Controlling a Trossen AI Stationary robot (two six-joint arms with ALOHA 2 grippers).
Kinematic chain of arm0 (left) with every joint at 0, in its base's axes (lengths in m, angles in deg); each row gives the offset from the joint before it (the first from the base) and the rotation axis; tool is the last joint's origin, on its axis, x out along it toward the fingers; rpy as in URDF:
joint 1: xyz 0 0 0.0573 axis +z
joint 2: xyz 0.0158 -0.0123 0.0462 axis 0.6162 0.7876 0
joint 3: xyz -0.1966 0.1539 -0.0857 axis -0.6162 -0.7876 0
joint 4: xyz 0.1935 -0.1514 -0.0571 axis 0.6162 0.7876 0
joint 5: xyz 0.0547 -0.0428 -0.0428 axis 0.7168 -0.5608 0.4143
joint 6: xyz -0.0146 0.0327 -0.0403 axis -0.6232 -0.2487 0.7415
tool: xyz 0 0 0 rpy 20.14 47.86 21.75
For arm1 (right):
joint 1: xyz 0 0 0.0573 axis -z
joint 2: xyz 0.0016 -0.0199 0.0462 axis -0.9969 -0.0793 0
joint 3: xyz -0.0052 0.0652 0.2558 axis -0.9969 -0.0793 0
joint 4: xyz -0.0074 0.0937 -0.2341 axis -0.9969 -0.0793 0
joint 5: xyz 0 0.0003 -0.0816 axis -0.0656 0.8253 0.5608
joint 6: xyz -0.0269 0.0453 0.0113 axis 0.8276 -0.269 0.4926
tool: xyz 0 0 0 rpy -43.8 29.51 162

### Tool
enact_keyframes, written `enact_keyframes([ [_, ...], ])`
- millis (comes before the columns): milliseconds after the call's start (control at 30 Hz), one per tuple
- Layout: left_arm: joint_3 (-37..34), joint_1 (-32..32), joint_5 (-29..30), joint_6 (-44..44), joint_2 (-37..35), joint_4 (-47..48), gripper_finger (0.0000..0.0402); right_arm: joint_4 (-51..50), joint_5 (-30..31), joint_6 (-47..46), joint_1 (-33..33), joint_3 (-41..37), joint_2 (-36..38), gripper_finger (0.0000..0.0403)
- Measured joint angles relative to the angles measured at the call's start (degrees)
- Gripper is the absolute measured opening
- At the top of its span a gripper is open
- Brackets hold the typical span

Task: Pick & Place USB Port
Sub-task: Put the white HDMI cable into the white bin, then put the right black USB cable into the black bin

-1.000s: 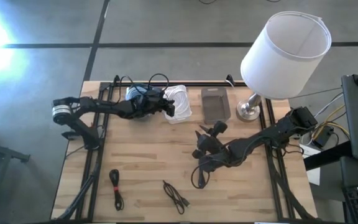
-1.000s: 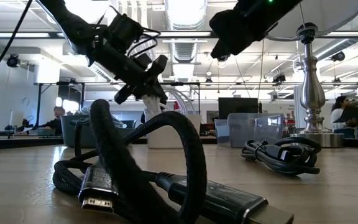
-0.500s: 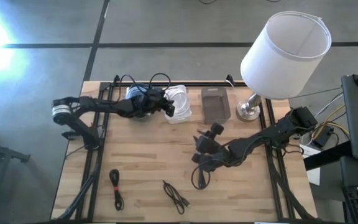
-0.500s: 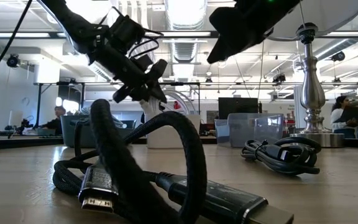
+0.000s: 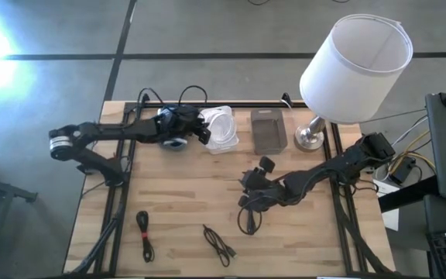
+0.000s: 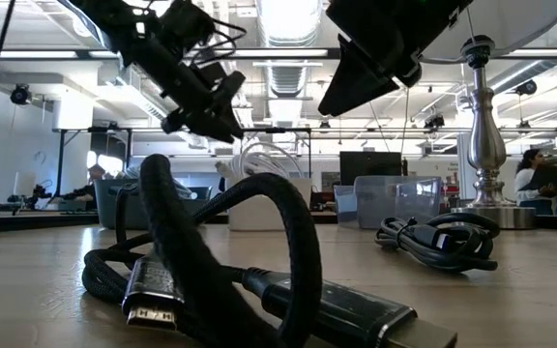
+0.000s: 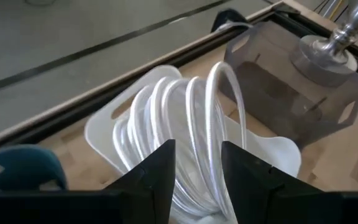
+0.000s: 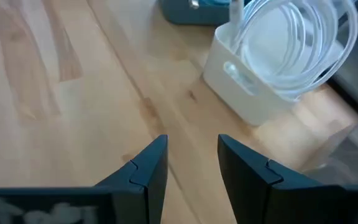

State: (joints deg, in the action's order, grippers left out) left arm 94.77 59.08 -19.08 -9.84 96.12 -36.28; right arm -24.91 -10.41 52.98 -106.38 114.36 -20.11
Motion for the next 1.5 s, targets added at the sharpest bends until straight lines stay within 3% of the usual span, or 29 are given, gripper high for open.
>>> enact_keyframes([
  [367, -0.4, -1.8, -0.4, -4.1, -7.6, 2.3, 0.0131, -0.3, -5.7, -17.0, -0.1, -2.4, 0.0, 0.0137],
  [633, -0.5, -2.4, -0.4, -4.2, -7.1, 4.2, 0.0131, -0.4, -16.6, -34.9, -1.0, -6.1, 0.0, 0.0137],
  [1000, -0.5, -2.4, -0.4, -5.6, -5.0, 4.2, 0.0131, 0.0, -18.3, -53.7, -4.4, -10.3, -0.3, 0.0137],
  [1233, -0.5, -2.4, -0.4, -5.7, -5.0, 4.1, 0.0131, 1.7, -23.8, -56.6, -4.3, -10.6, -4.2, 0.0137],
  [1500, -0.5, -2.4, -0.4, -5.6, -5.0, 4.3, 0.0131, 3.3, -25.5, -54.9, -3.1, -10.3, -5.6, 0.0137],
])
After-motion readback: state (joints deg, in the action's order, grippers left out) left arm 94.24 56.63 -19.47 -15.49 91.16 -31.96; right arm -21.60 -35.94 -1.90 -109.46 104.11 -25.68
